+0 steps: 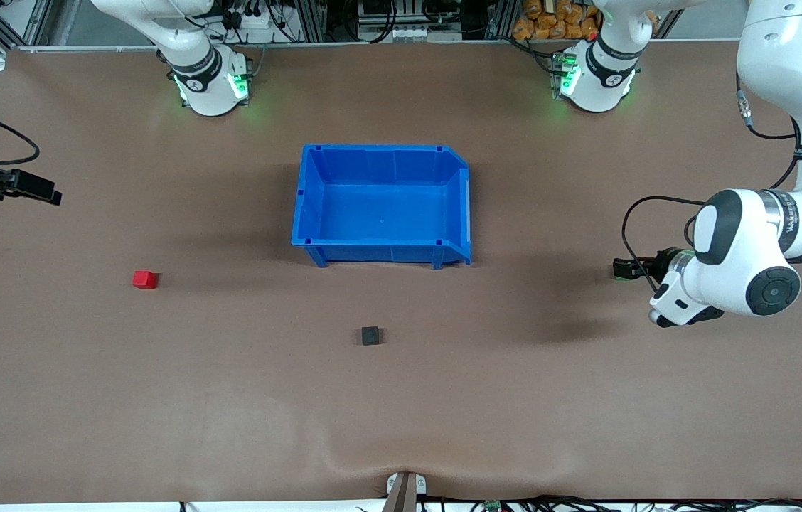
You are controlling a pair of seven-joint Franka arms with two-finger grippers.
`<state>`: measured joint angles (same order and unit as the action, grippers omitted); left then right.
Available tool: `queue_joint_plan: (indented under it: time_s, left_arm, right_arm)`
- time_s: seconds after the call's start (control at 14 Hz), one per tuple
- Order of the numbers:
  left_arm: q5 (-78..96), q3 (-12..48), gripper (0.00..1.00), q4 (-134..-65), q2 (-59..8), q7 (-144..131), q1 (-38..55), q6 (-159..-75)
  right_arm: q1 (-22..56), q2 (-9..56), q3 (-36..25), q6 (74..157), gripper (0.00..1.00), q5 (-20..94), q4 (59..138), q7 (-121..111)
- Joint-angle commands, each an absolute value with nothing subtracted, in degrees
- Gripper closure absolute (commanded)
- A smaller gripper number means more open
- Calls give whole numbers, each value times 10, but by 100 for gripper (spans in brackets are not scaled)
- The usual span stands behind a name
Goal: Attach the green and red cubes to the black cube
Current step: 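Lower the left gripper over the green cube while the right gripper approaches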
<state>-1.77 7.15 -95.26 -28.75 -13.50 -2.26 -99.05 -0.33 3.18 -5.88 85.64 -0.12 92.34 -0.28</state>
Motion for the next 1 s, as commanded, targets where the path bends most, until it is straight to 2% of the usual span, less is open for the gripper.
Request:
queue_joint_plan:
  time_s: [0.0,0.5,0.93]
  left_arm:
    - [-42,72,0,-949,-301,-131,-22,-1012]
    - [-69,73,0,-953,-330,-127,-30,-1055]
    - [-69,72,0,-957,-347,-120,-33,-1063]
  right_arm:
    - [-2,36,-55,860,0,-4,919,0]
    - [-10,97,-54,876,0,-4,921,0]
    - [-16,105,-54,896,0,-5,938,-1]
